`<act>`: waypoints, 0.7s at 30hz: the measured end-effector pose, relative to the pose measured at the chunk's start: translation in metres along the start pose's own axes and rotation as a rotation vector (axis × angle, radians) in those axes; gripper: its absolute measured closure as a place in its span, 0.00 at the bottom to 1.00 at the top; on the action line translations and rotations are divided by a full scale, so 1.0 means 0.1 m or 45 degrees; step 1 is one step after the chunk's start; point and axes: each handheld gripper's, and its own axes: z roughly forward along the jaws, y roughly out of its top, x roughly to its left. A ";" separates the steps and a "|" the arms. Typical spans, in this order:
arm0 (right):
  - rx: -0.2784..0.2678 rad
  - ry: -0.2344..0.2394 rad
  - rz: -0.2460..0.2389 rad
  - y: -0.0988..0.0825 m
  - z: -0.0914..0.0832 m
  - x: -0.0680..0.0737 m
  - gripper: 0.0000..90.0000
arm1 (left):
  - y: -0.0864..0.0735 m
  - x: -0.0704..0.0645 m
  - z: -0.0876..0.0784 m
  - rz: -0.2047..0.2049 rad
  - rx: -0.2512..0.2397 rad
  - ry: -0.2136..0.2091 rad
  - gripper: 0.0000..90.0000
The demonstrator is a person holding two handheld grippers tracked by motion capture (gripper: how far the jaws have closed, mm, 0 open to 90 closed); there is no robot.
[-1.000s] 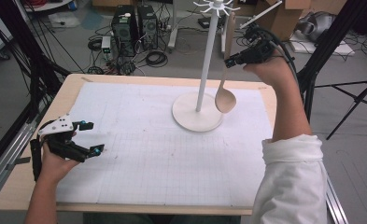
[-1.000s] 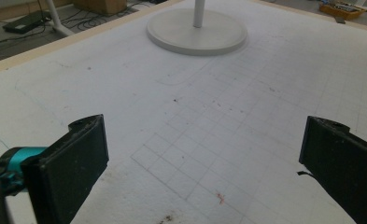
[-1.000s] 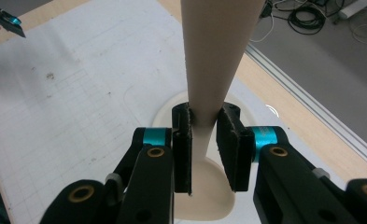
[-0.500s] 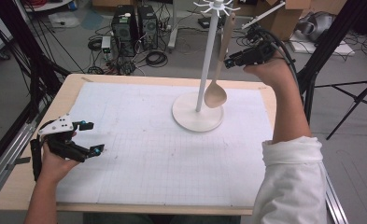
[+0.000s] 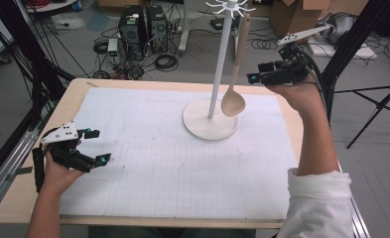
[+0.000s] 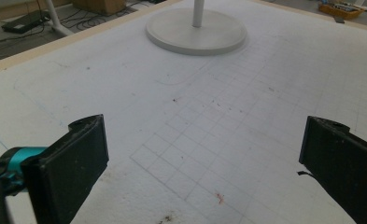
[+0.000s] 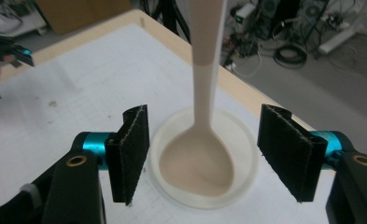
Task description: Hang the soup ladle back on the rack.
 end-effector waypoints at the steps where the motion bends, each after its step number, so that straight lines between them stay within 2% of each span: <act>1: -0.027 0.015 -0.003 -0.06 -0.03 0.03 0.37 | 0.00 0.00 0.00 -0.004 -0.004 0.002 0.02; 9: -0.113 0.046 -0.040 -0.45 -0.15 0.22 0.34 | 0.02 -0.03 0.02 0.007 0.004 -0.009 0.02; 15: -0.164 0.022 -0.054 -0.71 -0.20 0.37 0.23 | 0.02 -0.04 0.04 0.012 0.007 -0.014 0.02; 21: -0.185 -0.007 -0.061 -0.96 -0.12 0.51 0.16 | 0.03 -0.04 0.04 0.013 0.009 -0.013 0.02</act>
